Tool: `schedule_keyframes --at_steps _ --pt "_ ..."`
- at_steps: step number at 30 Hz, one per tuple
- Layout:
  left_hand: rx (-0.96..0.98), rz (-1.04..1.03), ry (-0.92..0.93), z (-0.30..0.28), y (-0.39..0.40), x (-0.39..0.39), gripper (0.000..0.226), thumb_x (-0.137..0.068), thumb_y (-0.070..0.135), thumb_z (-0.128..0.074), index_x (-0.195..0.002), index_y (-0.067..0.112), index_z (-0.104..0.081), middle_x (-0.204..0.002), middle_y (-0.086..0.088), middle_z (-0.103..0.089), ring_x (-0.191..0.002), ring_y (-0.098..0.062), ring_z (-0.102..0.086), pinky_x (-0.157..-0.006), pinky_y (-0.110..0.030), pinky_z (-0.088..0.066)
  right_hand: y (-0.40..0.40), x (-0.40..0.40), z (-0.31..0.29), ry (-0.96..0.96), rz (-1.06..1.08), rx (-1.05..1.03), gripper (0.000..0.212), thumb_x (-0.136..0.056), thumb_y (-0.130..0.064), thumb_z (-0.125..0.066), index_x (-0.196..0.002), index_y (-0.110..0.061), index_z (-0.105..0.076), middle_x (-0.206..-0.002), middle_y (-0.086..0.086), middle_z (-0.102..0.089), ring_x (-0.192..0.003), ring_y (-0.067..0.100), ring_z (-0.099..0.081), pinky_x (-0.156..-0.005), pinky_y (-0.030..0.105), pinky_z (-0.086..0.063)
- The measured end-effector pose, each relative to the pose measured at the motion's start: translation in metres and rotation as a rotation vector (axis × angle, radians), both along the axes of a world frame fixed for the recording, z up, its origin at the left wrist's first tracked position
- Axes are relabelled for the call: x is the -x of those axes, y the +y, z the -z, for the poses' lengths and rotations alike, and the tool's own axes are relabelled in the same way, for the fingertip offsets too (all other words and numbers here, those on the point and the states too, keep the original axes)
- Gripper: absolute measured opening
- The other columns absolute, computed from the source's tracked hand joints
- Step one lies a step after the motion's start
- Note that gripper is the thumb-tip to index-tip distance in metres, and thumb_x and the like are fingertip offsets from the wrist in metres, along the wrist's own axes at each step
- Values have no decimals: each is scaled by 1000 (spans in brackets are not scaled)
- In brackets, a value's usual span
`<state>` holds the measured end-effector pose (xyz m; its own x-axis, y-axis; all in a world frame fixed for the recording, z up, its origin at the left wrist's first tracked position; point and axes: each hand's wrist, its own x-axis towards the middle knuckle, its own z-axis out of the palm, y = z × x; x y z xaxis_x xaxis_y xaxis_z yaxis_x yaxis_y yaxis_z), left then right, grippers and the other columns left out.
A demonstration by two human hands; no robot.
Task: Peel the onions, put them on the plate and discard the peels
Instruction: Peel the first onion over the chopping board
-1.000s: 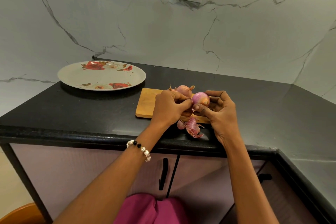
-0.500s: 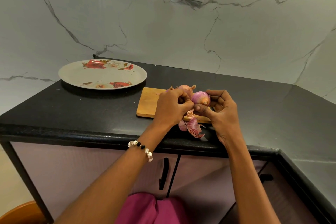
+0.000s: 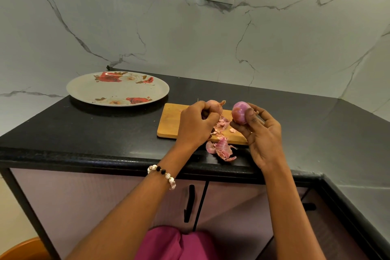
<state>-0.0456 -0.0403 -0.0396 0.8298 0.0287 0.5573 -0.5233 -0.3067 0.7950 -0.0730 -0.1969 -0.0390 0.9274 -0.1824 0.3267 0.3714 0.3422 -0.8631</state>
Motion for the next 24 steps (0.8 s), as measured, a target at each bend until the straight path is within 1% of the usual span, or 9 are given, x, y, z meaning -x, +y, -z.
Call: schedule_keyframes --at_steps 2,3,5,7,9,15,18,21,24 --pt "23 49 11 0 1 1 13 -88 11 -62 -101 12 -65 -85 0 -67 -72 -16 -67 -62 -29 -58 1 0 1 10 -9 12 36 -86 -18 -63 -118 -1 -60 -98 8 -76 -93 27 -73 -72 33 -62" --pt "43 87 22 0 0 1 15 -89 10 -61 -103 11 -67 -88 -1 -69 -72 -15 -68 -62 -29 -58 1 1 1 9 -19 27 35 -87 -17 -63 -119 -1 -60 -100 10 -76 -94 28 -73 -72 33 -62" --pt "49 141 19 -1 0 1 18 -93 16 -60 -105 10 -71 -89 -4 -72 -73 -15 -70 -64 -34 -59 2 2 1 0 -44 58 36 -86 -14 -64 -120 -1 -60 -101 11 -75 -94 28 -74 -72 33 -62" --pt "52 197 40 -2 0 4 23 -91 24 -63 -106 9 -72 -88 -6 -73 -71 -16 -71 -65 -39 -60 2 4 0 -10 -60 80 41 -82 -12 -67 -121 -1 -60 -100 10 -75 -91 27 -74 -72 34 -62" --pt "89 258 99 -1 0 5 25 -88 22 -67 -107 6 -71 -88 -9 -73 -70 -20 -72 -61 -43 -60 2 5 0 -17 -62 104 44 -78 -12 -70 -120 -3 -61 -101 10 -74 -90 29 -74 -73 35 -63" --pt "164 262 206 -1 3 2 19 -83 11 -72 -100 5 -73 -89 -12 -73 -76 -22 -72 -70 -45 -60 2 4 2 -27 -41 185 44 -72 -11 -75 -115 -10 -65 -107 11 -73 -98 29 -73 -72 33 -62" --pt "183 287 236 -2 3 4 16 -82 6 -71 -98 4 -72 -88 -13 -73 -75 -23 -73 -68 -44 -60 2 3 2 -26 -32 202 47 -70 -11 -77 -115 -9 -65 -112 15 -71 -101 29 -72 -72 33 -62" --pt "202 298 273 -3 3 6 14 -83 1 -68 -97 2 -72 -86 -15 -72 -71 -25 -73 -66 -45 -60 1 2 3 -21 -25 224 48 -69 -13 -78 -116 -9 -65 -113 15 -71 -101 30 -72 -74 36 -63" --pt "199 272 263 -3 4 6 15 -83 -1 -67 -96 2 -72 -86 -15 -72 -69 -26 -72 -65 -46 -60 2 3 3 -10 -51 196 46 -71 -11 -76 -116 -8 -65 -111 16 -71 -98 31 -73 -73 37 -63"
